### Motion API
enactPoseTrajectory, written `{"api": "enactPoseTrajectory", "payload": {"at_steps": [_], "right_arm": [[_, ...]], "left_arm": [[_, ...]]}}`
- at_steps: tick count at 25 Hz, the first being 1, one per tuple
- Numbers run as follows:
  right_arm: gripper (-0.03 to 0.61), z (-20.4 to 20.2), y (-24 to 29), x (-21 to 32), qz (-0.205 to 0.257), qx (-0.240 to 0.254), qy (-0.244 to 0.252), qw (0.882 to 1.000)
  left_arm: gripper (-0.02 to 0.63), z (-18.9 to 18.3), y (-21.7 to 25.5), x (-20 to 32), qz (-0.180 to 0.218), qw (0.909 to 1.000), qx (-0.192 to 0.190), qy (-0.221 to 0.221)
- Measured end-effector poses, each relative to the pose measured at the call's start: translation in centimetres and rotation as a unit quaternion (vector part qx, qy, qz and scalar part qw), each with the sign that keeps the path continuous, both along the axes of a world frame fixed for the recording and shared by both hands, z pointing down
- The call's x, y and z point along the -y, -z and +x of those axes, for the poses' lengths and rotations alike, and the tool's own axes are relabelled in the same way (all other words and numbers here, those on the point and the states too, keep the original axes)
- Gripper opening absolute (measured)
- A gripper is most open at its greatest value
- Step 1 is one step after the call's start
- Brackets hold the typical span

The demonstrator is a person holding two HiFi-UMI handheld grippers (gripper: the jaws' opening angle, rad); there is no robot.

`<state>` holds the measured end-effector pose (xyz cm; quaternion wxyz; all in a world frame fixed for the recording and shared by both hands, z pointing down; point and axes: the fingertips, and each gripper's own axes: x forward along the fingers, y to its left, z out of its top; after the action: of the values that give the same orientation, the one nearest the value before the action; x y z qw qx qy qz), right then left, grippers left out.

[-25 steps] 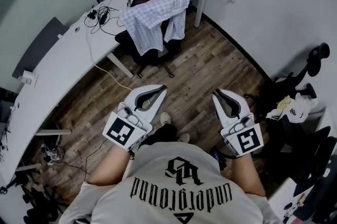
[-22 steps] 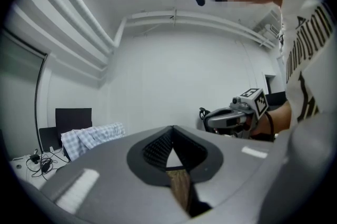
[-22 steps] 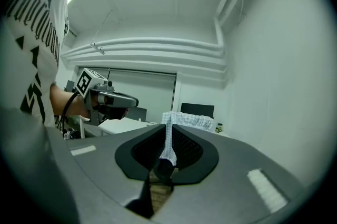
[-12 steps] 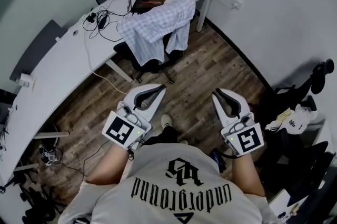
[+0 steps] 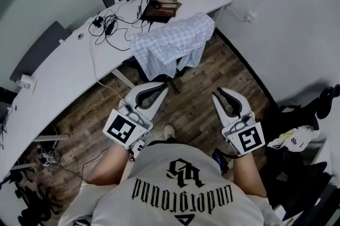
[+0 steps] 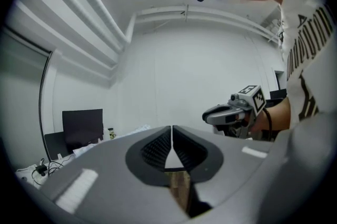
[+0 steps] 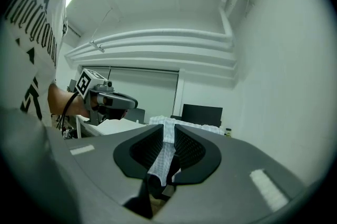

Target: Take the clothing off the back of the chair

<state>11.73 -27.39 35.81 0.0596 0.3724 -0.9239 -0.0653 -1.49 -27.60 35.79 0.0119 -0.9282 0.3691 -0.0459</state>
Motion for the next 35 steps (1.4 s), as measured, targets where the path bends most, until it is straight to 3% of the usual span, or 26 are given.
{"api": "enactPoseTrajectory", "payload": {"at_steps": [4,13,24,28,35], "right_arm": [[0.058,-2.2,0.5,2.4,0.007,-0.008,0.010,1.000],[0.095,-3.9,1.1,6.7,0.012,-0.050,0.027,0.998],[0.161,-3.2,0.9,14.5,0.014,-0.080,0.093,0.992],[0.207,-3.5,0.1,17.5,0.000,-0.111,0.138,0.984],[0.287,-4.2,-2.2,21.8,-0.027,-0.161,0.213,0.963]], "left_arm": [[0.051,-2.2,0.6,2.3,0.020,0.9997,0.010,-0.001],[0.076,-4.0,1.7,6.0,0.009,0.9995,0.029,-0.013],[0.214,-3.6,1.0,11.9,0.010,0.9957,0.091,0.014],[0.274,-3.9,0.3,14.4,0.020,0.9919,0.124,0.019],[0.384,-4.3,-2.6,17.5,-0.025,0.9792,0.199,0.028]]}}
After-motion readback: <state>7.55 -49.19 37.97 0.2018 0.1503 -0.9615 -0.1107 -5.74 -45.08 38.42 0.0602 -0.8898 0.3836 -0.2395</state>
